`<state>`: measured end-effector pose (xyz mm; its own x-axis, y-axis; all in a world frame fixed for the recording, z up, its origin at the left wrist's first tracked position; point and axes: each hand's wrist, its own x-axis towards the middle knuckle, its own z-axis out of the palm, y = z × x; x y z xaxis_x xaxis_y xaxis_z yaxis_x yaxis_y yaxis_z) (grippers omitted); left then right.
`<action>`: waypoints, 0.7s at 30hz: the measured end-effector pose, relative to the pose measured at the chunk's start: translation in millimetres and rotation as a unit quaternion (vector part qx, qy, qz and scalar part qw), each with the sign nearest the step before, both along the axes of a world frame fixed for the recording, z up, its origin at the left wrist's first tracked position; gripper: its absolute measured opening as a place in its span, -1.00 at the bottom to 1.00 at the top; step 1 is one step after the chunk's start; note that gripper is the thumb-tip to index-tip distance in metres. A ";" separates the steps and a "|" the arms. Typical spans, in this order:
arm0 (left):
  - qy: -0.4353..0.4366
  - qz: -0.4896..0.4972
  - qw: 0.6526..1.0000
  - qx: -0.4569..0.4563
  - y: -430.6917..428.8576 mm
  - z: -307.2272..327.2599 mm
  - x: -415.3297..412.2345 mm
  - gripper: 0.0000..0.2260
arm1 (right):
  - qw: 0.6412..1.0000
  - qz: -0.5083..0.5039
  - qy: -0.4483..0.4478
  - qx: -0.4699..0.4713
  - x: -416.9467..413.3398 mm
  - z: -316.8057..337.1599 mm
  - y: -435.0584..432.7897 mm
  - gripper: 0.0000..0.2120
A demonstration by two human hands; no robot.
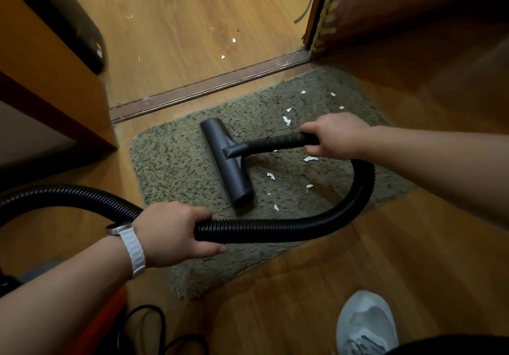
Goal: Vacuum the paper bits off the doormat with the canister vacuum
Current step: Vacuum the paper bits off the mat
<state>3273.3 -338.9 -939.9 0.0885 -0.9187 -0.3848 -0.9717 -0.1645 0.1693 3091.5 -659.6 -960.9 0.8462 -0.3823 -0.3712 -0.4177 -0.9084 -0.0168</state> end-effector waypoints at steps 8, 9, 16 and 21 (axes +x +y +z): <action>0.020 0.005 1.000 -0.018 -6.0 1.4 -6.0 -0.25 | 0.997 -0.070 0.000 0.012 -50.3 9.0 -15.0 -0.88; 0.017 0.002 1.000 -0.017 -7.4 1.7 -6.6 -0.28 | 0.997 -0.080 -0.002 0.013 -55.3 11.4 -16.3 -0.88; 0.011 -0.006 1.000 -0.006 -13.8 4.2 -12.0 -0.33 | 0.996 -0.082 0.036 0.010 -92.1 22.8 -10.2 -0.89; 0.018 -0.046 0.999 0.010 -14.0 -0.8 -23.0 -0.39 | 0.996 -0.079 0.045 -0.011 -124.9 6.9 12.8 -0.81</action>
